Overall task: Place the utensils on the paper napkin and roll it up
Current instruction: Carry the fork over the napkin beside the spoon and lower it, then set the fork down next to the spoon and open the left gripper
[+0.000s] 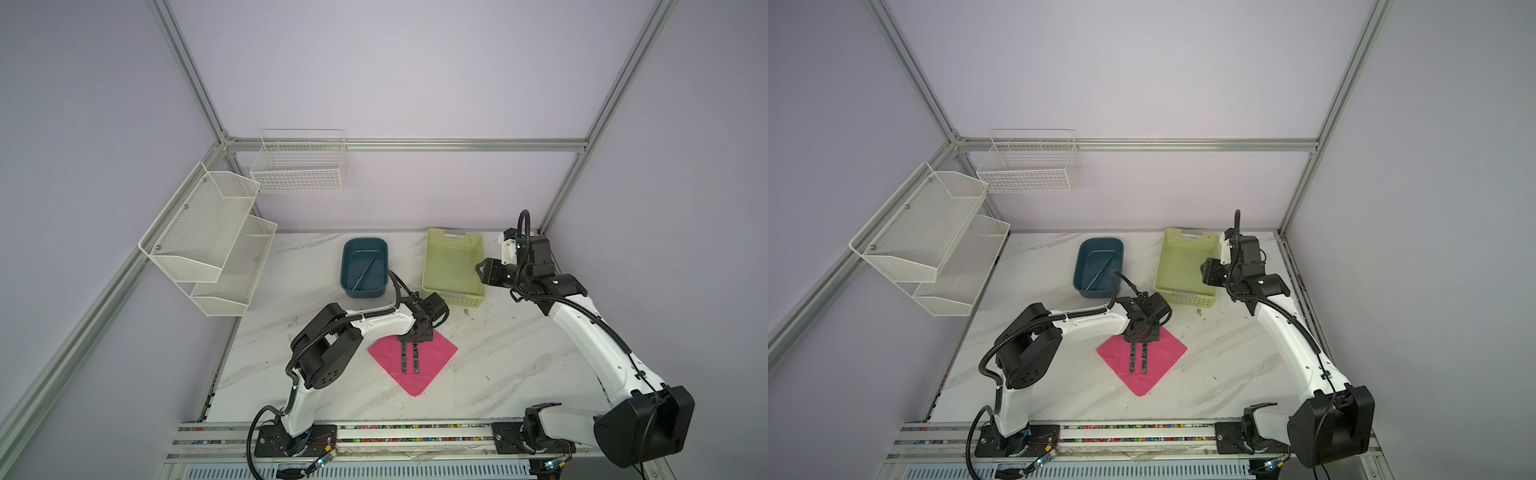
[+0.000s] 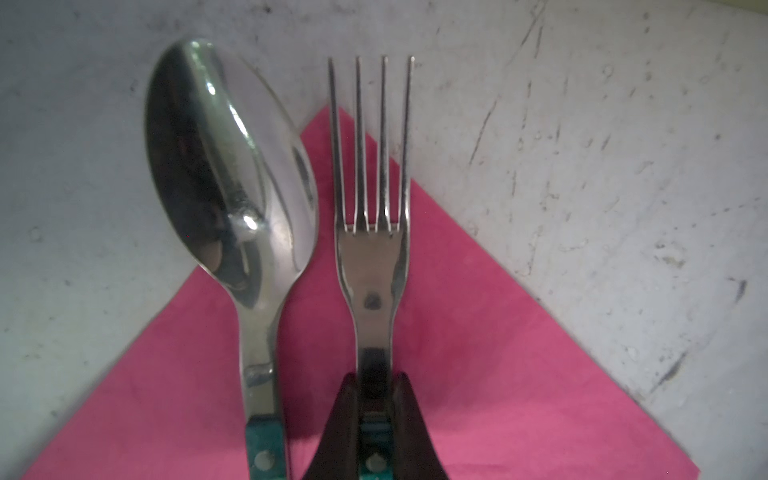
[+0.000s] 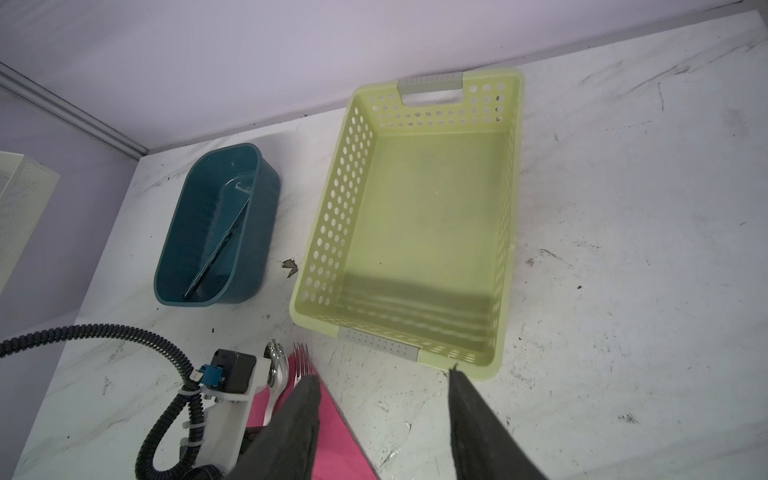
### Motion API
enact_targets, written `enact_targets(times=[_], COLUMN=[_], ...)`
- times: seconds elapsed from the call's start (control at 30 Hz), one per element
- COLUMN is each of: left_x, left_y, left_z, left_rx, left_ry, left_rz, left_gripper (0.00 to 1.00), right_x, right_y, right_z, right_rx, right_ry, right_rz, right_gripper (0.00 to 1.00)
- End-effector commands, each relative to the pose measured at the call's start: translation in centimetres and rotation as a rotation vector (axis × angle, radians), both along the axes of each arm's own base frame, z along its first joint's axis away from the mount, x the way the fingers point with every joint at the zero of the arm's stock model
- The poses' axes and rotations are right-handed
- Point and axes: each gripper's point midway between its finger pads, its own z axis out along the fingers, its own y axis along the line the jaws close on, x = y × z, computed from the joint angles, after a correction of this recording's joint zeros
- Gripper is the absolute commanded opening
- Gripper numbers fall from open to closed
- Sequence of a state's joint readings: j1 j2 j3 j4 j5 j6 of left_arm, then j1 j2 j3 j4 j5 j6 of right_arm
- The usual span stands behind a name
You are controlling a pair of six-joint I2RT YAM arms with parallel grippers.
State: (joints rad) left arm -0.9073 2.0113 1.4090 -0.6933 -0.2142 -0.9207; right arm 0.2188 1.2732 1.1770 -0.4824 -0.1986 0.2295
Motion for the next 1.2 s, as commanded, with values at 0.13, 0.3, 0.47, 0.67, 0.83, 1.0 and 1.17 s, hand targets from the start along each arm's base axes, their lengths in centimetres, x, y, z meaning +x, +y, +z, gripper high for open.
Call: enact_targets(times=[0.13, 0.3, 0.47, 0.67, 0.83, 1.0, 1.17], left_x=[0.1, 0.4, 0.8, 0.7, 0.7, 0.8, 1.1], left_y=[0.9, 0.6, 0.6, 0.5, 0.5, 0.2, 0.2], left_z=[-0.2, 0.6, 1.1, 0.9, 1.0, 1.7, 2.6], left_rx=[0.04, 0.028, 0.037, 0.038, 0.035, 0.018, 0.014], left_ry=[-0.005, -0.02, -0.037, -0.03, -0.028, -0.035, -0.056], left_rz=[-0.004, -0.008, -0.013, -0.015, -0.013, -0.017, -0.015], left_gripper=[0.13, 0.15, 0.14, 0.14, 0.18, 0.24, 0.25], right_x=[-0.1, -0.1, -0.1, -0.2, -0.2, -0.2, -0.3], right_y=[-0.3, -0.3, -0.3, -0.3, -0.4, -0.4, -0.4], right_z=[0.2, 0.3, 0.3, 0.2, 0.3, 0.3, 0.4], right_rx=[-0.009, -0.008, -0.009, -0.01, -0.011, -0.011, -0.012], right_ry=[-0.019, -0.022, -0.023, -0.021, -0.022, -0.023, -0.025], right_rz=[-0.005, -0.003, -0.005, -0.006, -0.006, -0.007, -0.008], right_gripper=[0.52, 0.52, 0.52, 0.53, 0.53, 0.53, 0.52])
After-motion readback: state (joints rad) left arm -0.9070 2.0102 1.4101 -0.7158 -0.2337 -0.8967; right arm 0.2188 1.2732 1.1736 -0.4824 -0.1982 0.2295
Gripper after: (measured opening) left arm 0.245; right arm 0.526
